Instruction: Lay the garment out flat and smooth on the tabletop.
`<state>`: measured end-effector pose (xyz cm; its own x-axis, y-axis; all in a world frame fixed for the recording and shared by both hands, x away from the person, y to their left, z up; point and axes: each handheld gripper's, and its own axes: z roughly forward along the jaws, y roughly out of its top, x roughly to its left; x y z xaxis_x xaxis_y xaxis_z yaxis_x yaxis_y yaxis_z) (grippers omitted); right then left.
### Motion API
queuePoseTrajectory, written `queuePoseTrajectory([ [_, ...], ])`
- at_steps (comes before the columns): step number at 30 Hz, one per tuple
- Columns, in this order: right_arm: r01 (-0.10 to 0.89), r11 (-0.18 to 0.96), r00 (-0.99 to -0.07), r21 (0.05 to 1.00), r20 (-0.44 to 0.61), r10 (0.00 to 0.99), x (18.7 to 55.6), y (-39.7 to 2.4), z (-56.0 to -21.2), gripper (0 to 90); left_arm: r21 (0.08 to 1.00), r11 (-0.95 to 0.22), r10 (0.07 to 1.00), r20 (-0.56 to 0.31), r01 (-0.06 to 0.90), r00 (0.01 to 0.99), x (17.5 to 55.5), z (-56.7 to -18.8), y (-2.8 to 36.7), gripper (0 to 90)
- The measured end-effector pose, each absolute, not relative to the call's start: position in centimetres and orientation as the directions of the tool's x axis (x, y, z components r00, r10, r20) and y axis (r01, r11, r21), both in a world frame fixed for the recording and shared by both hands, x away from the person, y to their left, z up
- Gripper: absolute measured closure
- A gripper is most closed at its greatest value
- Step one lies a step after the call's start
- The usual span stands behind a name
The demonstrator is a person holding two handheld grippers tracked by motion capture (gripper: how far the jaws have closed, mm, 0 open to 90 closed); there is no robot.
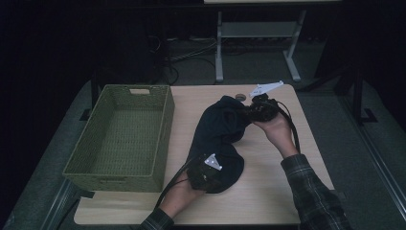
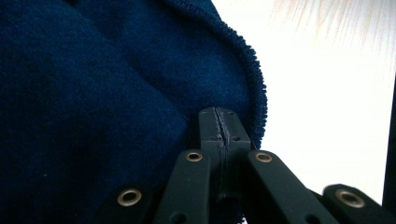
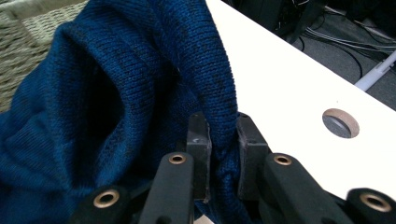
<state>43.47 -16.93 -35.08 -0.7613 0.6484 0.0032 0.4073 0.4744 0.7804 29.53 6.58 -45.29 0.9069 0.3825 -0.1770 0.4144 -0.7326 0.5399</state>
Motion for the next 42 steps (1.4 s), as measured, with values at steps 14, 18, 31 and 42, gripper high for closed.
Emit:
queuePoseTrajectory([
  [14, 0.443, 0.493, -0.736, 0.749, -0.01, 0.677, 48.3, -14.5, -35.7, 79.0, 0.54, -0.734, 0.374, -0.183, 0.411, 0.909, 29.7, -45.3, 6.7, 89.6],
  [18, 0.46, 0.505, -0.73, 0.73, -0.012, 0.683, 49.5, -13.7, -36.5, 79.1, 0.542, -0.729, 0.376, -0.196, 0.419, 0.906, 29.8, -45.4, 6.7, 89.6],
  [31, 0.532, 0.539, -0.701, 0.654, -0.017, 0.713, 52.8, -12.3, -40.0, 79.1, 0.542, -0.724, 0.374, -0.211, 0.426, 0.903, 29.9, -45.4, 6.8, 89.6],
  [42, 0.522, 0.527, -0.708, 0.671, -0.004, 0.706, 52.9, -11.8, -40.9, 61.2, 0.543, -0.718, 0.373, -0.227, 0.435, 0.899, 30.1, -45.5, 6.9, 89.6],
])
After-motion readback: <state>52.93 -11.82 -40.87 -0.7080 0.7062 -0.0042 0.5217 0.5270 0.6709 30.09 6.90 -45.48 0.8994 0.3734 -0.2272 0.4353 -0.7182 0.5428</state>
